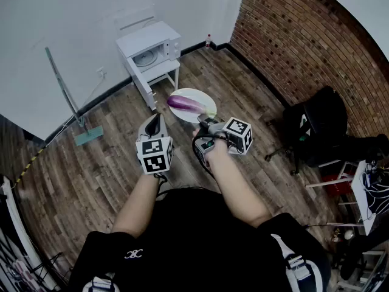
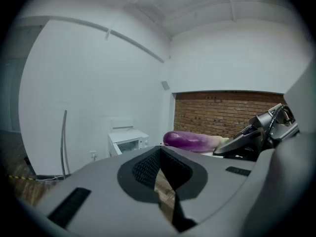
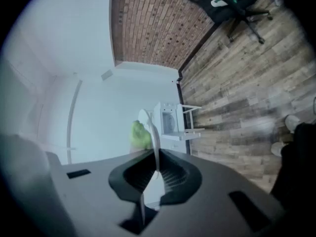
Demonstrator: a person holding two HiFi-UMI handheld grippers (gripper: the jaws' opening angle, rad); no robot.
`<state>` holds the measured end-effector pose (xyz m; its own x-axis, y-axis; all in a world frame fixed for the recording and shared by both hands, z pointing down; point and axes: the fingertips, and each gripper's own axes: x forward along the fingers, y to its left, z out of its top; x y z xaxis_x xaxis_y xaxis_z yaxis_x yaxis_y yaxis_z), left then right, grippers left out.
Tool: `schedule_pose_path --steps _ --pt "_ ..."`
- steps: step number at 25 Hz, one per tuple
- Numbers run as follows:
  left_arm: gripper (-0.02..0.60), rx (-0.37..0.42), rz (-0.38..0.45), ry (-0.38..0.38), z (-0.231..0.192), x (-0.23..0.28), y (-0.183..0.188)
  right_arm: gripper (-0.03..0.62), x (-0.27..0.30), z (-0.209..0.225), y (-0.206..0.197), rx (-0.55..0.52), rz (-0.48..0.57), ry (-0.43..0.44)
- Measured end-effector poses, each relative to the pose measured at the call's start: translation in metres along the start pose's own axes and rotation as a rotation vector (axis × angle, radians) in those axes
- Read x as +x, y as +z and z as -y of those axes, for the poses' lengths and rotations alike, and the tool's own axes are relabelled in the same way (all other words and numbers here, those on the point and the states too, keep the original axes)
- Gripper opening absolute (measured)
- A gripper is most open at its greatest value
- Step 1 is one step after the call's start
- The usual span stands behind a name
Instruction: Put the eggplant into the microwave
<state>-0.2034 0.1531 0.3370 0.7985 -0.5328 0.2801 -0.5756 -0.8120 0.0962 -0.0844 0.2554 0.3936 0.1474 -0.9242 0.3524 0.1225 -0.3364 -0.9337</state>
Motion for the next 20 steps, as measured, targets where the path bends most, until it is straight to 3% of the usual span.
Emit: schedule_pose_path --steps 20 --pt "0.000 -0.007 0.032 -0.016 -0.032 0.011 0.001 0.031 0.021 0.006 -0.016 0.027 0.008 0.004"
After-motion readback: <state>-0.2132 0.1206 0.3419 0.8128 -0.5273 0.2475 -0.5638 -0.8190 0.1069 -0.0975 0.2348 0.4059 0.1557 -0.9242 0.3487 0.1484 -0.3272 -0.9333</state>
